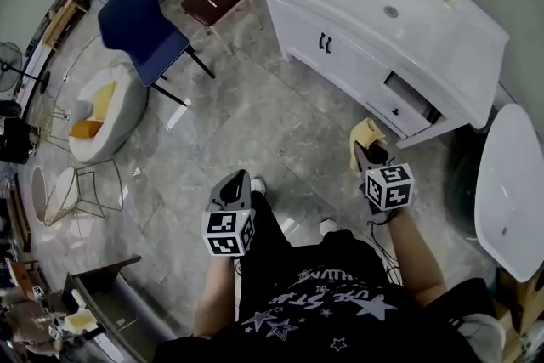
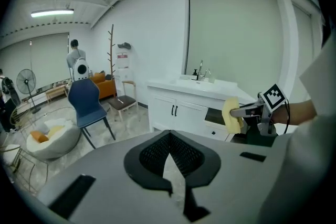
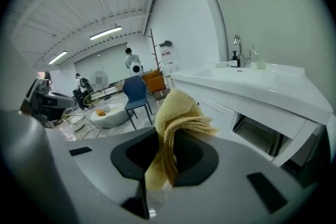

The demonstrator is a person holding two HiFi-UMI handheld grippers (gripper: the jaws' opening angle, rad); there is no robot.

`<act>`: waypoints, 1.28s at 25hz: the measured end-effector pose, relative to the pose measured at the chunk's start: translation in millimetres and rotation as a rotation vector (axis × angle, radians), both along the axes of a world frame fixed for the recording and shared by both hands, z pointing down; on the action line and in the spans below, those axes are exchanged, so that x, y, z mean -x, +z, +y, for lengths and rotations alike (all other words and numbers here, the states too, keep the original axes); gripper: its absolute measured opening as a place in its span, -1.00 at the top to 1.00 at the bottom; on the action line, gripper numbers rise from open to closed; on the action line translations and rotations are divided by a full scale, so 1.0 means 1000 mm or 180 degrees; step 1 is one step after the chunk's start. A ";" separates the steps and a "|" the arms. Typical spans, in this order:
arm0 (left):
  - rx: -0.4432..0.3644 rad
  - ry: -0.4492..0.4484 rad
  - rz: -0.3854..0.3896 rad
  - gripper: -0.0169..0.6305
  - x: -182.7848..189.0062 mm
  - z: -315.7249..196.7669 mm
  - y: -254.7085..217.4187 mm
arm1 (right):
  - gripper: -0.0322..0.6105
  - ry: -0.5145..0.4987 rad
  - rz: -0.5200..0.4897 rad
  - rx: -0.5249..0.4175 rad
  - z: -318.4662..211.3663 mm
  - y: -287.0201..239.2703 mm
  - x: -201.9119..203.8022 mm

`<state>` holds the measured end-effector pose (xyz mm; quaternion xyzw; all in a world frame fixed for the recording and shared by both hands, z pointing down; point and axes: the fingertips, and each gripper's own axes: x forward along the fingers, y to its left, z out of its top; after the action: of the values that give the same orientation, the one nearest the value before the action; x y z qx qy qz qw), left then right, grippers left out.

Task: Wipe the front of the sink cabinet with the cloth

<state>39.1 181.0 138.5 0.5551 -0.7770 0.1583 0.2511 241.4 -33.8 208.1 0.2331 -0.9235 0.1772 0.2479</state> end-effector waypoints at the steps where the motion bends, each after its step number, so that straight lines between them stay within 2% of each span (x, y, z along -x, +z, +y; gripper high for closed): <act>1: -0.0014 0.0099 0.0051 0.90 0.016 -0.012 0.004 | 0.64 0.0120 0.0010 -0.0030 -0.008 -0.001 0.007; 5: -0.0028 0.0594 0.0221 0.90 0.081 -0.065 0.021 | 0.64 0.0678 0.0137 -0.0162 -0.034 -0.003 0.038; 10: 0.0020 0.1479 0.0068 0.90 0.159 -0.113 0.021 | 0.64 0.1398 0.0175 -0.0120 -0.044 -0.012 0.097; 12: 0.0045 0.1703 0.0103 0.90 0.185 -0.124 0.024 | 0.64 0.1567 0.0196 -0.0144 -0.039 -0.023 0.119; 15: 0.0114 0.1868 0.0194 0.90 0.214 -0.137 0.031 | 0.64 0.1719 0.0253 -0.0167 -0.030 -0.032 0.144; 18: 0.0066 0.2030 0.0206 0.90 0.224 -0.149 0.034 | 0.64 0.1824 0.0324 -0.0124 -0.020 -0.025 0.154; 24: 0.0074 0.2184 0.0376 0.90 0.219 -0.166 0.046 | 0.64 0.2058 0.0428 -0.0037 -0.001 -0.012 0.145; 32: 0.0157 0.2220 0.0355 0.90 0.210 -0.197 0.072 | 0.64 0.1941 0.0533 0.0027 -0.030 0.042 0.152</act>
<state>-170.5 -15.7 210.9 0.7887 -0.5217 0.2227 0.2373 89.3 -63.8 250.5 0.5120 -0.7867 0.2273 0.2595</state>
